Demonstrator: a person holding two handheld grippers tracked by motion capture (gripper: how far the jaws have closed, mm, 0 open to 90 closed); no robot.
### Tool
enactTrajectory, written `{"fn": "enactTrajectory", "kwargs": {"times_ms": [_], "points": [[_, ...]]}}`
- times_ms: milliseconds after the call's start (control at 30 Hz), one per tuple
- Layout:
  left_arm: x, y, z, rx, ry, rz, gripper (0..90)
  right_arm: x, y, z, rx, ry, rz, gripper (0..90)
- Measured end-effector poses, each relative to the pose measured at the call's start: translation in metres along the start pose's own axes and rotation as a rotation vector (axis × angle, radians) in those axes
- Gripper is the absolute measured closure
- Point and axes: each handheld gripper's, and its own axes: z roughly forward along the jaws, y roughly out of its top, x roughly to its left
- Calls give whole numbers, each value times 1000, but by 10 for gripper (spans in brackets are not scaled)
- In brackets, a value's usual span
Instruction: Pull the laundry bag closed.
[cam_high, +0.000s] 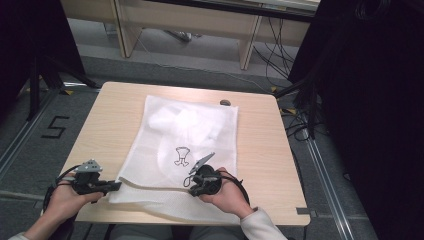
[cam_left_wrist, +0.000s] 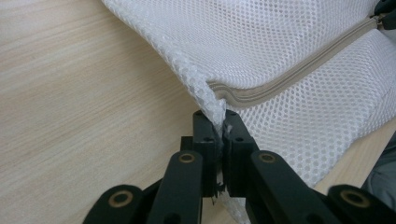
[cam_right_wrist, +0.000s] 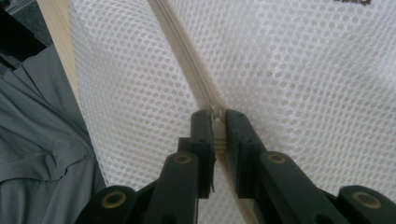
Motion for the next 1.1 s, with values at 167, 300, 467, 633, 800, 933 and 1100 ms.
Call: {"fn": "enactTrajectory", "kwargs": {"times_ms": [167,300,467,633,800,933,1100], "points": [[0,-1,1,-15,1,-2,853,-1,-3,-2,0,-4,0,823],[0,-1,1,-15,1,-3,852,-1,-6,-4,3,-6,14,823],[0,-1,1,-15,2,-3,853,0,-6,-3,-6,-6,0,823],[0,-1,1,-17,2,-7,853,-2,-9,-4,-1,-8,3,823],[0,-1,1,-15,3,-5,853,-2,-10,-6,-1,-12,7,822],[-1,-1,2,-27,3,-20,853,-3,-10,-6,-1,-10,8,823],[-1,-1,2,-23,2,-16,853,-4,-13,-7,1,-10,9,823]]}}
